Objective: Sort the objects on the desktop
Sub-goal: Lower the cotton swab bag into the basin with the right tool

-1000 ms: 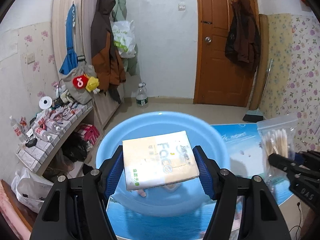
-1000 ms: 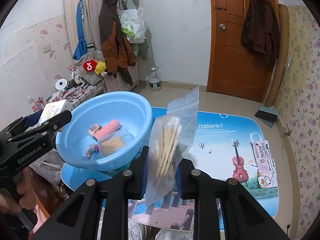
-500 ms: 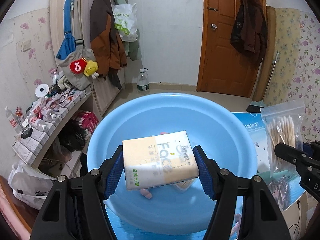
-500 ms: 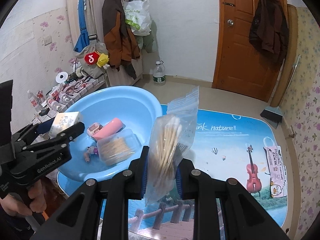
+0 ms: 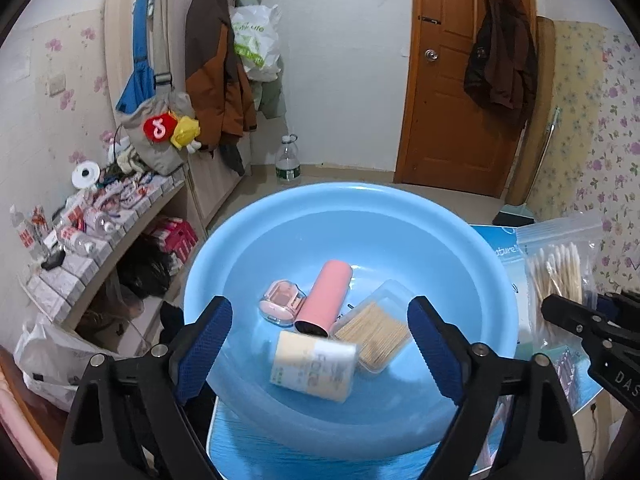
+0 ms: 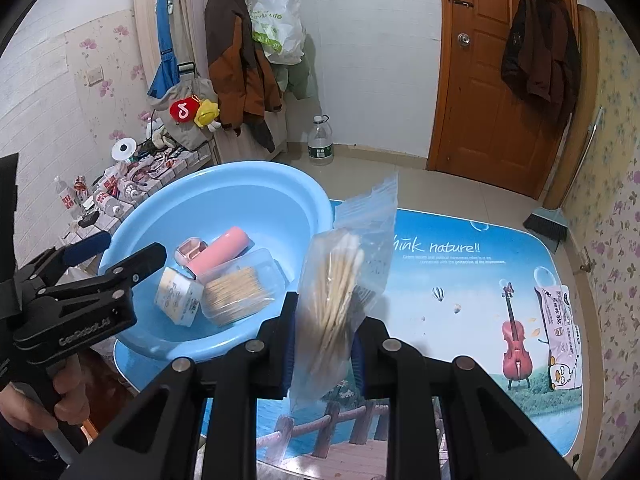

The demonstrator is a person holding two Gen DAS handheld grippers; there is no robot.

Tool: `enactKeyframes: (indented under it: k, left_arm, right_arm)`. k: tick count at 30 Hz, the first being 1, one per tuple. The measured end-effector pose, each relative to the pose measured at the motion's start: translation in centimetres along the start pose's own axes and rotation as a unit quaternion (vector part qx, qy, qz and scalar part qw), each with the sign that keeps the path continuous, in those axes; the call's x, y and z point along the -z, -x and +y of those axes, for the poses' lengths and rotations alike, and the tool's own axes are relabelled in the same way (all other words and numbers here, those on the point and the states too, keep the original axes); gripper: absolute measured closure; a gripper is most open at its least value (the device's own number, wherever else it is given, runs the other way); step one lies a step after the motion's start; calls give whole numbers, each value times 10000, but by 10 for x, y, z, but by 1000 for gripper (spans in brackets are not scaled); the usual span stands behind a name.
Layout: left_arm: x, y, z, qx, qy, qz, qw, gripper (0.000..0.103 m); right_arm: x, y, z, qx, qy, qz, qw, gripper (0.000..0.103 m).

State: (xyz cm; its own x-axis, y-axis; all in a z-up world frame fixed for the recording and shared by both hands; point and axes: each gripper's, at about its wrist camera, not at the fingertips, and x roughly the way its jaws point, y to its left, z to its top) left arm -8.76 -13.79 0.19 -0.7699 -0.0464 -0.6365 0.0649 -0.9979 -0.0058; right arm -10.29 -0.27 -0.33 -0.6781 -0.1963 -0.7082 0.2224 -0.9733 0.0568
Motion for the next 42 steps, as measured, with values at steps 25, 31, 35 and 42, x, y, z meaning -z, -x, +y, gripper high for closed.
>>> enactKeyframes:
  k: [25,31,35,42]
  left_arm:
    - [13,52,18,46,-109,-434,9990,8]
    - [20,55,37,-51,8,-396,9992,7]
    - [21,55,46,-65,85,-376,9992,7]
    - [22,54,48,-40,105,-360,9993,7]
  right_arm:
    - [-2,6,33,-198,215,-29,9996,79]
    - [-8,3,60,-381,410,-28,9984,79]
    - [-8,5,81,-523,616,-36,9967,79]
    - [-7,5,97,-543,715,-17,9960,79]
